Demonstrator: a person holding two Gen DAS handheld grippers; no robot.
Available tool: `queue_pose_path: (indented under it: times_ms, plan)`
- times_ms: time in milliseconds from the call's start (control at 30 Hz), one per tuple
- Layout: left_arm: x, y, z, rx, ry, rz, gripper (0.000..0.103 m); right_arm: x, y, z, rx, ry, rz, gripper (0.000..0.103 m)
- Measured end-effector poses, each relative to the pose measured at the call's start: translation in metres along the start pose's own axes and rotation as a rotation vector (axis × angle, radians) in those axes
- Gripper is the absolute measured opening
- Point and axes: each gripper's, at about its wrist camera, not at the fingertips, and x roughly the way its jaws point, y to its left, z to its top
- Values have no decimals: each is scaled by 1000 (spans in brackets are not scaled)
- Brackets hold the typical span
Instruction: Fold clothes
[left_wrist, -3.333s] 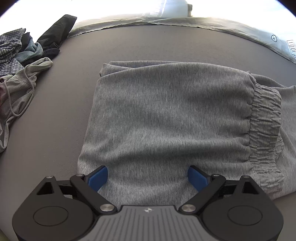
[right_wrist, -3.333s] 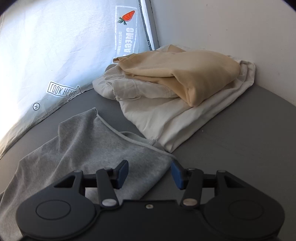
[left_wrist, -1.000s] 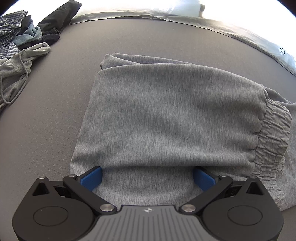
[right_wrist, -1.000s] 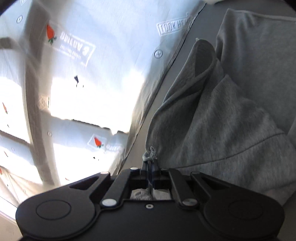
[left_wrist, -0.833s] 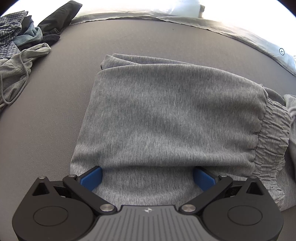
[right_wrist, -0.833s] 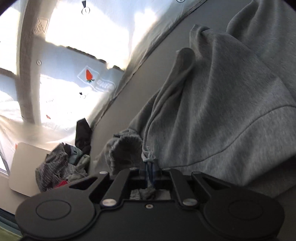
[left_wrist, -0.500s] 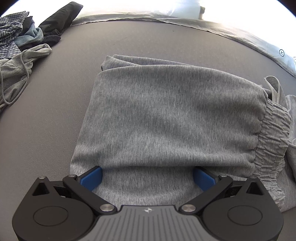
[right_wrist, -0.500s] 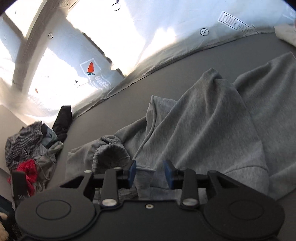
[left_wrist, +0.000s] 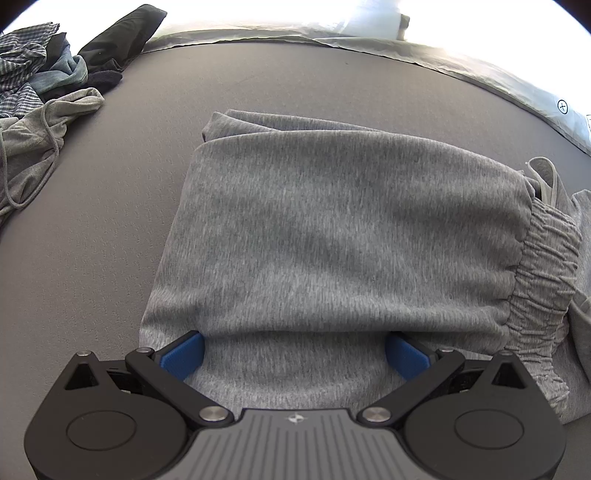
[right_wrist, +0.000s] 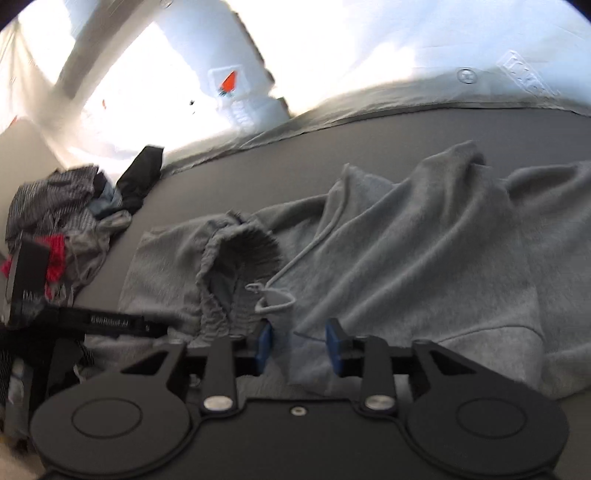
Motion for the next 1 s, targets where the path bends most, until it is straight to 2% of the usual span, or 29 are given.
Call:
queue_pose_path:
  times_ms: [33, 67, 133, 200, 300, 467, 500, 600, 633, 667, 700, 733, 800, 900, 1000]
  plan:
    - [1, 0, -1, 0, -2, 0, 103, -12, -18, 3, 94, -60, -35, 53]
    - [1, 0, -1, 0, -3, 0, 103, -21, -33, 4, 166, -107, -79, 50]
    - [2, 0, -2, -1, -3, 1, 103, -43, -73, 8, 296, -197, -271, 50]
    - [2, 0, -2, -2, -2, 2, 103, -61, -106, 9, 351, -247, -438, 50]
    - [3, 0, -2, -3, -3, 3, 103, -78, -143, 11, 382, -252, -715, 51]
    - [5, 0, -4, -5, -4, 4, 103, -78, -177, 12, 382, -208, -890, 56]
    - [5, 0, -4, -6, -4, 4, 103, -77, -181, 13, 387, -207, -891, 56]
    - [5, 0, -5, -5, -3, 4, 103, -76, -184, 13, 420, -239, -863, 46]
    - [5, 0, -5, -5, -3, 4, 103, -76, -185, 14, 436, -252, -862, 36]
    - [5, 0, -5, -5, -3, 4, 103, -80, -187, 14, 485, -275, -836, 12]
    - [5, 0, -6, -5, -3, 4, 103, -84, -189, 14, 538, -300, -805, 5]
    - [6, 0, -6, -5, -4, 4, 103, -88, -191, 13, 598, -338, -767, 5]
    - [6, 0, -7, -5, -5, 4, 103, -93, -185, 17, 614, -411, -666, 5]
    - [7, 1, -10, -5, -6, 3, 103, -90, -155, 35, 488, -445, -472, 5]
    - [8, 2, -11, -5, -8, 3, 103, -78, -108, 53, 342, -416, -214, 5]
